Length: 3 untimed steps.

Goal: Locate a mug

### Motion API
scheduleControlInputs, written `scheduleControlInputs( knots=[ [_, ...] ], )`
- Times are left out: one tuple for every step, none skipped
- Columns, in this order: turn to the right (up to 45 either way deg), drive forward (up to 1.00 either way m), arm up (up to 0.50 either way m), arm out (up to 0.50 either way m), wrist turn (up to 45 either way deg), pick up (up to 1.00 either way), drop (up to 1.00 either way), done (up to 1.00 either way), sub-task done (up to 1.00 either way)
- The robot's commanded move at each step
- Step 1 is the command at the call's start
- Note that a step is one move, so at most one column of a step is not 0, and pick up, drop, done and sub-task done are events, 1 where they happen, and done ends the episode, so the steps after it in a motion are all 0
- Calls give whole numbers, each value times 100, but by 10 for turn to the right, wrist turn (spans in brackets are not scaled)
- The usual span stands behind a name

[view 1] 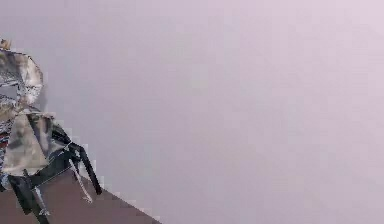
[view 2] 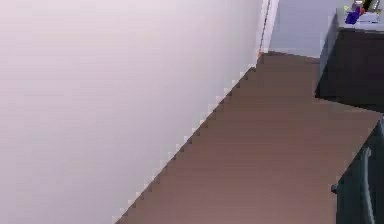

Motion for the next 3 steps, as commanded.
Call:
scheduleControlInputs(
  knots=[
    [-450,0,0,0,0,0,0,0,0],
    [-390,0,0,0,0,0,0,0,0],
    [0,100,0,0,0,0,0,0,0]
  ],
)
